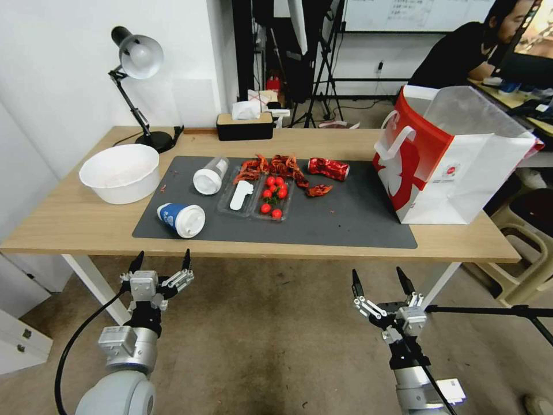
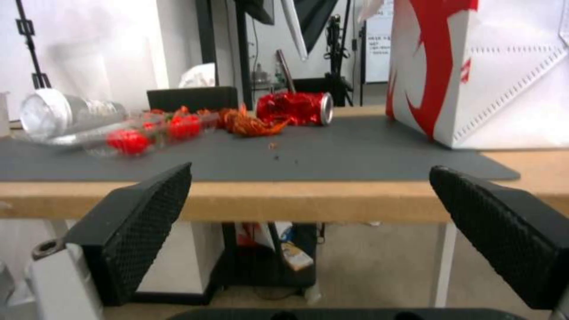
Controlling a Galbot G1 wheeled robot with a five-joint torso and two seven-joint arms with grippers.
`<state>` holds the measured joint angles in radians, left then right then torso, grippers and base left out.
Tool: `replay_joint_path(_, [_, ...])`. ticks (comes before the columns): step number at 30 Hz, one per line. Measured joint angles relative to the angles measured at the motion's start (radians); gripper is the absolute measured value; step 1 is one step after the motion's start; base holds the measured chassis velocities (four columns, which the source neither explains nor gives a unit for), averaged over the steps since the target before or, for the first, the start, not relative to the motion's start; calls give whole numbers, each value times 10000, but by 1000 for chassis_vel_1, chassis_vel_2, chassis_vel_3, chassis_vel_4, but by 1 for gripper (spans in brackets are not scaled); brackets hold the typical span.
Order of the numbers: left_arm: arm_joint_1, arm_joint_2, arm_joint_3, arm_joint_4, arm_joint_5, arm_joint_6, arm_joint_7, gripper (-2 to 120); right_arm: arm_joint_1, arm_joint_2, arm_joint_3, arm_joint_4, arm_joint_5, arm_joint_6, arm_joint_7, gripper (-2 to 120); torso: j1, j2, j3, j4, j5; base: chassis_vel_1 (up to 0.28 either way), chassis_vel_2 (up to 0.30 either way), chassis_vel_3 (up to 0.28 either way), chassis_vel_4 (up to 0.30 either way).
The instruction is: Pick up the trash from the table and place it into the takeout bag.
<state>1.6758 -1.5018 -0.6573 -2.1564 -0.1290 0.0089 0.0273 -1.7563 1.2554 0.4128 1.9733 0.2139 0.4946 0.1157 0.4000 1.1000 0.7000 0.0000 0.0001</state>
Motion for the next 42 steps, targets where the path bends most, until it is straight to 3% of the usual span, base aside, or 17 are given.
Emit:
replay_joint_path(22, [140,-27,-53,-42,4,-120,-14,100,387,-108,-103,-13,33,-339,129,100,0,0,0,0,-1,0,0,0,0])
replay_joint_path(34, [224,-75,-48,-206,92,-310,-31,100,1680,-498,-575,646,413,-1832,813,100,1,0,0,0,-1,0,0,0,0])
replay_joint_path(42, [42,-64,-19,24,125,-242,-21,100,3833,-863,-1402,306,1892,-3290,1866,100,1,-2,2,-1,-2,0,0,0,0])
